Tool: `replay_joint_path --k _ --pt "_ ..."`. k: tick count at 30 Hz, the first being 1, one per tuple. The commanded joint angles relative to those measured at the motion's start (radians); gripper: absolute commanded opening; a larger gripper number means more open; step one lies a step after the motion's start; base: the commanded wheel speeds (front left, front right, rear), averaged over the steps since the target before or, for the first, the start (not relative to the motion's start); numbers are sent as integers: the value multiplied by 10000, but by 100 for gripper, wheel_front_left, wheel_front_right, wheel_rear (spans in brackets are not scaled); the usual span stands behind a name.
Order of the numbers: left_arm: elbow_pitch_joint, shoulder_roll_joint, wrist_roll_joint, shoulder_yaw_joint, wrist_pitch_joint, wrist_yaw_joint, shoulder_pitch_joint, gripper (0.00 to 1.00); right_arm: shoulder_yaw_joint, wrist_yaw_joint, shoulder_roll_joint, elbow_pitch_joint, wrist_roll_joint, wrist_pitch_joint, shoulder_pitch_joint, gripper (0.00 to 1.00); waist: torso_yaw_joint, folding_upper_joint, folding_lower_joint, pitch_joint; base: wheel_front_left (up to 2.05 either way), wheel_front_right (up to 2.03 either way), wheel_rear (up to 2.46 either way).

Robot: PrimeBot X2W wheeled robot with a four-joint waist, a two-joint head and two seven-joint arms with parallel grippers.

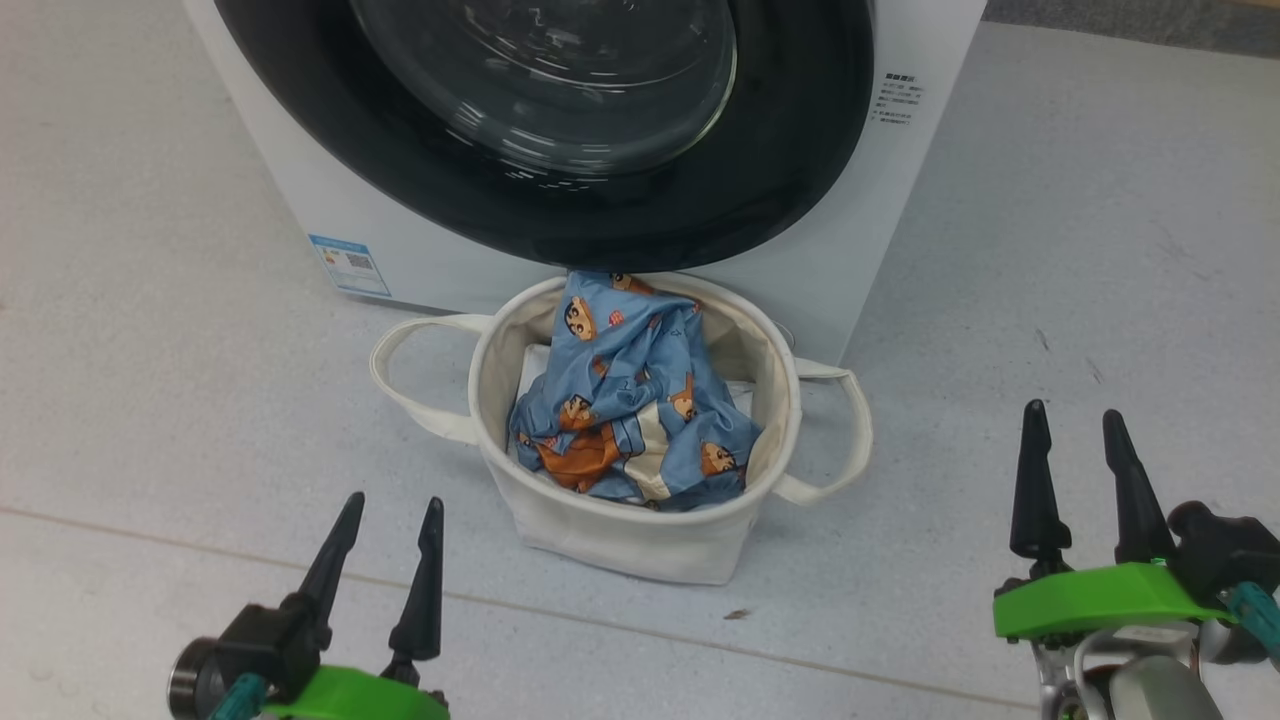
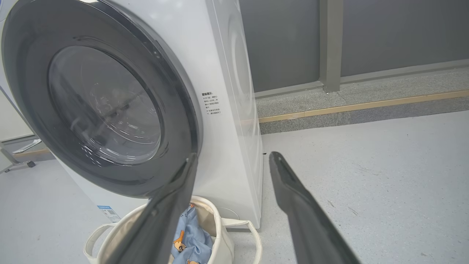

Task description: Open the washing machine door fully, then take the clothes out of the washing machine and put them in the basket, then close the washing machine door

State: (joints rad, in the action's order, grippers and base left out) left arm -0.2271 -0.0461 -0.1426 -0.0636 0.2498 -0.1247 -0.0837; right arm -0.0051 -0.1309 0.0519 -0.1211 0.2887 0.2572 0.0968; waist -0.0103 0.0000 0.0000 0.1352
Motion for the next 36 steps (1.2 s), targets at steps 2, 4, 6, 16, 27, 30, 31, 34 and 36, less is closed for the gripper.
replay_joint_path --k 2,4,6,16,27,30,31,34,36 --pt "284 -138 84 311 120 -50 -348 100 213 2 -16 333 -110 46 157 100 12 0 0 42 0 0 0" --pt "274 -135 95 308 120 -52 -366 100 184 2 -16 347 -117 46 171 100 16 0 0 54 0 0 0" --pt "283 -133 113 313 120 -53 -376 100 177 2 -16 376 -122 46 175 100 21 0 0 46 0 0 0" --pt "353 -119 162 309 120 -57 -278 100 246 2 -16 400 -111 46 106 100 24 0 0 -106 0 0 0" --pt "378 -119 154 246 120 -58 -196 100 310 2 -16 396 -182 46 16 100 41 0 0 -221 0 0 0" --pt "392 -117 158 240 120 -58 -191 100 337 2 -16 372 -176 46 2 100 51 0 0 -232 0 0 0" --pt "402 -115 166 237 120 -59 -200 100 353 2 -16 359 -183 46 10 100 65 0 0 -230 0 0 0" --pt "415 -112 180 275 120 -59 -210 100 370 2 -16 354 -197 46 44 100 78 0 0 -216 0 0 0" --pt "413 -110 197 309 120 -59 -213 100 375 2 -16 353 -201 46 65 100 83 0 0 -210 0 0 0"
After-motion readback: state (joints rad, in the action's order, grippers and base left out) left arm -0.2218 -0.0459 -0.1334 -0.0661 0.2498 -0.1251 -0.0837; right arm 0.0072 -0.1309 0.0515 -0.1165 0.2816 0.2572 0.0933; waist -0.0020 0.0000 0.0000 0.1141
